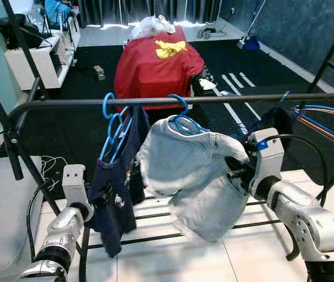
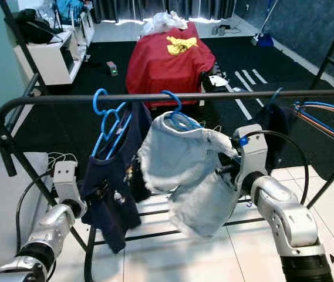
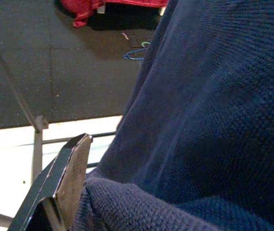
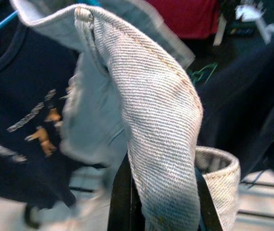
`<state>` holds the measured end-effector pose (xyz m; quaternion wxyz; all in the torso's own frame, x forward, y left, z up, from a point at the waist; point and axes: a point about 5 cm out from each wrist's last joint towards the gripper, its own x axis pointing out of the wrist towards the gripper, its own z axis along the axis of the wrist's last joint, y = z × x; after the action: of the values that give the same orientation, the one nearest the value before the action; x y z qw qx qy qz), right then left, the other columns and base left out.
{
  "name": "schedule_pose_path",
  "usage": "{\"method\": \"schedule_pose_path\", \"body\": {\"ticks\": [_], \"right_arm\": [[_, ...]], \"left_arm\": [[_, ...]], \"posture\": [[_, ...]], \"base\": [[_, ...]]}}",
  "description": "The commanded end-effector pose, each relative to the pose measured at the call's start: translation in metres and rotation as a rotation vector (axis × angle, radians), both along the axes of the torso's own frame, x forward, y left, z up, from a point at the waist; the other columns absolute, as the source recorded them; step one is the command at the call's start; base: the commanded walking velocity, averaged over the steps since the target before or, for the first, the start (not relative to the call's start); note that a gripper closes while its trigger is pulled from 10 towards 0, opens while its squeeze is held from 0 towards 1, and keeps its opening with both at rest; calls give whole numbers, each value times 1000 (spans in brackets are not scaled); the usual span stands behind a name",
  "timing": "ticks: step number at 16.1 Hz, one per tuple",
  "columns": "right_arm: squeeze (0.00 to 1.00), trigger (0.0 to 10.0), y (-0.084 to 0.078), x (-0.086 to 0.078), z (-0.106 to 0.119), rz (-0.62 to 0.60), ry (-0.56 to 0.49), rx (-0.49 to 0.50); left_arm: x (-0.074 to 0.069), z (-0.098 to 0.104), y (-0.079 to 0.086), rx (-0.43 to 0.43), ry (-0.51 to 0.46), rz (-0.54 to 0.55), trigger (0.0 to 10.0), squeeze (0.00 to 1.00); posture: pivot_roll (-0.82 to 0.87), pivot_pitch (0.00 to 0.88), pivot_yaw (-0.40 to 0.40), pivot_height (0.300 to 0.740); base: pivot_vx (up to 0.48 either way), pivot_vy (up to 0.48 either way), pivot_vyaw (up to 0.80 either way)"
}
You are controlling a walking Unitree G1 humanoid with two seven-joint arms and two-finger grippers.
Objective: Hang hanger
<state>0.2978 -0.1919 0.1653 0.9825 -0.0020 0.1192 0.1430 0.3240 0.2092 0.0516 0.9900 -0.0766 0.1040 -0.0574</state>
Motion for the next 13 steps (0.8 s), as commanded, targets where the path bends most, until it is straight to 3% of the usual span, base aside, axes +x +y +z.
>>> {"method": "schedule_pose_path", "body": {"ticks": [1, 2, 3, 11, 13], "right_arm": [[169, 10000, 3, -3, -9, 3, 46, 38], [169, 10000, 3, -3, -9, 3, 46, 38], [1000, 10000, 8, -5, -10, 29, 49, 59], [1000, 10000, 24, -16, -10, 170, 43, 140], [1000, 10000, 22, -31, -3, 293, 9, 178]], "left_arm": [[-4, -6, 2, 6, 35, 1, 10000, 0], [-4, -6, 2, 6, 35, 1, 10000, 0], [-4, -7, 2, 8, 40, 8, 10000, 0], [-6, -8, 4, 14, 48, 22, 10000, 0], [-8, -12, 8, 28, 73, 53, 10000, 0]], "posture": [[-84, 85, 32, 740], [-84, 85, 32, 740], [-81, 84, 29, 740], [-79, 82, 25, 740], [-86, 80, 25, 740]], "base": [[0, 0, 0], [0, 0, 0], [0, 0, 0], [0, 0, 0], [0, 0, 0]]}}
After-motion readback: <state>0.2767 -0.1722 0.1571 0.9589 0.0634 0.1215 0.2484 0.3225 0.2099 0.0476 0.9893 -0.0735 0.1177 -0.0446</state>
